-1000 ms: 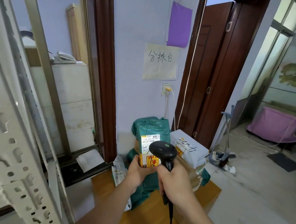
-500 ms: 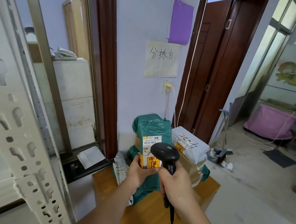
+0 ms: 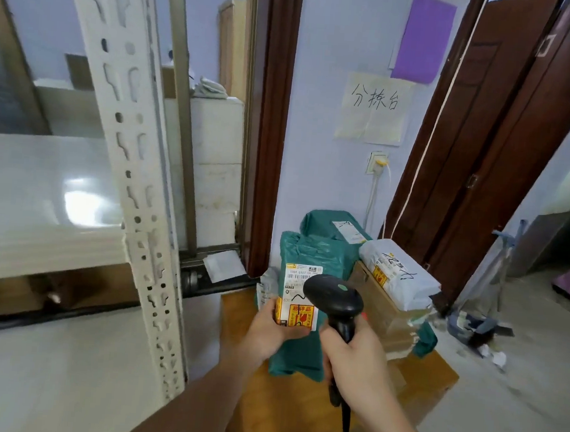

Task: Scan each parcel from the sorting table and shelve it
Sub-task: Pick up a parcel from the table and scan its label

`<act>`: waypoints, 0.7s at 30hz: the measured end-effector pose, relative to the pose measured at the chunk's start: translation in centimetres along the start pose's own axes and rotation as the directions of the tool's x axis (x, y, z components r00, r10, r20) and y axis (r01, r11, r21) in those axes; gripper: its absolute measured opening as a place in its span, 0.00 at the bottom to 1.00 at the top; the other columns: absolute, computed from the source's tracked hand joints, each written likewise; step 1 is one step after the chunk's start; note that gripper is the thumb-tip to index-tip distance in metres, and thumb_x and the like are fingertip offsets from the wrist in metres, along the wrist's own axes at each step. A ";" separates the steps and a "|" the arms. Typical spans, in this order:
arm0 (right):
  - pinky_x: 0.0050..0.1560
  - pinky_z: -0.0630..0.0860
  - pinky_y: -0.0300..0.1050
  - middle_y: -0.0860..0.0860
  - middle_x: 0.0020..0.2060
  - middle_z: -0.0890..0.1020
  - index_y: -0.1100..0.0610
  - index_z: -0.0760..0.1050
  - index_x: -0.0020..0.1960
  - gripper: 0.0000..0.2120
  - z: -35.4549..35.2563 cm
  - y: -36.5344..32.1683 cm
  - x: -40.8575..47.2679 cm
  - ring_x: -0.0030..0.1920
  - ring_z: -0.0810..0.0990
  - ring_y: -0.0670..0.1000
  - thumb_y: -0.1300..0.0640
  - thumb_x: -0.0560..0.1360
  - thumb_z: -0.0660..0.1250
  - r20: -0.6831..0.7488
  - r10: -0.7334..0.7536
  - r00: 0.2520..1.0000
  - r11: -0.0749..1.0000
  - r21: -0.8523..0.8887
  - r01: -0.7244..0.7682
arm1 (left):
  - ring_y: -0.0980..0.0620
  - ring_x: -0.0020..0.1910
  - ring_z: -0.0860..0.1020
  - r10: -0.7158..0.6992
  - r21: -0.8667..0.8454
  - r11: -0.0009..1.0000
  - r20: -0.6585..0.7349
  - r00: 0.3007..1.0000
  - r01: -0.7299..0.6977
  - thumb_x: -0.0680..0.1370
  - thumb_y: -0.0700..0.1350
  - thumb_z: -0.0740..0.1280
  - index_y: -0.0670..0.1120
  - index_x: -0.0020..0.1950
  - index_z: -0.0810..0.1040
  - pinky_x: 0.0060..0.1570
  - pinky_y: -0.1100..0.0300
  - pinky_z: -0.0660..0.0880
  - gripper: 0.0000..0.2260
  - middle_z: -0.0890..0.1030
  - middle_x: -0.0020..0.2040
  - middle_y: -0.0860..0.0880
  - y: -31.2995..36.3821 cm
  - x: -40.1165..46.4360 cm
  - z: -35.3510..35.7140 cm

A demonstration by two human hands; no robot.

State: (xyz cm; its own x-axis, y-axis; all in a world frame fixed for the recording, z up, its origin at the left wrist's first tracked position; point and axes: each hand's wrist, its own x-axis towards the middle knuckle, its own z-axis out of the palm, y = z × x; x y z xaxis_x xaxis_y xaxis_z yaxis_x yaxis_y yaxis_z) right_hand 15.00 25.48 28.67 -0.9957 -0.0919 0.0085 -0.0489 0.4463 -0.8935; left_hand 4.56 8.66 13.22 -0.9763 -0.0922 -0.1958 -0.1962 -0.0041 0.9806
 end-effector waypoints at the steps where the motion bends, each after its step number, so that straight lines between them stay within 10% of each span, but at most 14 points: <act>1: 0.33 0.79 0.54 0.53 0.25 0.77 0.53 0.72 0.44 0.04 -0.3 0.2 -0.9 0.25 0.77 0.52 0.57 0.77 0.65 0.034 -0.014 0.999 1.000 0.000 0.014 | 0.54 0.57 0.83 -0.006 0.024 1.000 -0.033 0.999 0.006 0.62 0.47 0.87 0.55 0.62 0.77 0.61 0.52 0.80 0.33 0.86 0.55 0.55 -0.2 -1.6 -0.1; 14: 0.28 0.73 0.46 0.55 0.25 0.73 0.56 0.74 0.47 0.03 0.3 1.1 -13.5 0.21 0.73 0.48 0.58 0.79 0.66 0.490 -0.215 0.845 0.976 0.098 0.192 | 0.54 0.53 0.84 -0.128 -0.074 0.992 -0.464 0.876 0.106 0.66 0.47 0.84 0.51 0.62 0.77 0.52 0.58 0.82 0.28 0.86 0.53 0.53 -4.4 -24.0 -2.5; 21: 0.46 0.79 0.48 0.49 0.31 0.78 0.50 0.76 0.49 0.02 6.3 -3.6 -20.8 0.34 0.79 0.47 0.54 0.78 0.69 0.595 -0.335 0.730 0.937 0.128 0.325 | 0.49 0.53 0.85 -0.108 -0.148 0.989 -0.656 0.747 0.013 0.67 0.41 0.83 0.48 0.61 0.76 0.55 0.51 0.83 0.27 0.86 0.53 0.48 -3.3 -35.7 -10.5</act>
State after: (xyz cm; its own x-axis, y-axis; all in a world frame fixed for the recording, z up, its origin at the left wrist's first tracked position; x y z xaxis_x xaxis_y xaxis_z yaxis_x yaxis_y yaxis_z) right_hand 36.40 20.12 28.90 -0.6643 -0.7464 0.0384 -0.3595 0.2741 -0.8920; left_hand 41.01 1.56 17.12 -0.6479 -0.7220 -0.2428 -0.1932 -0.1526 0.9692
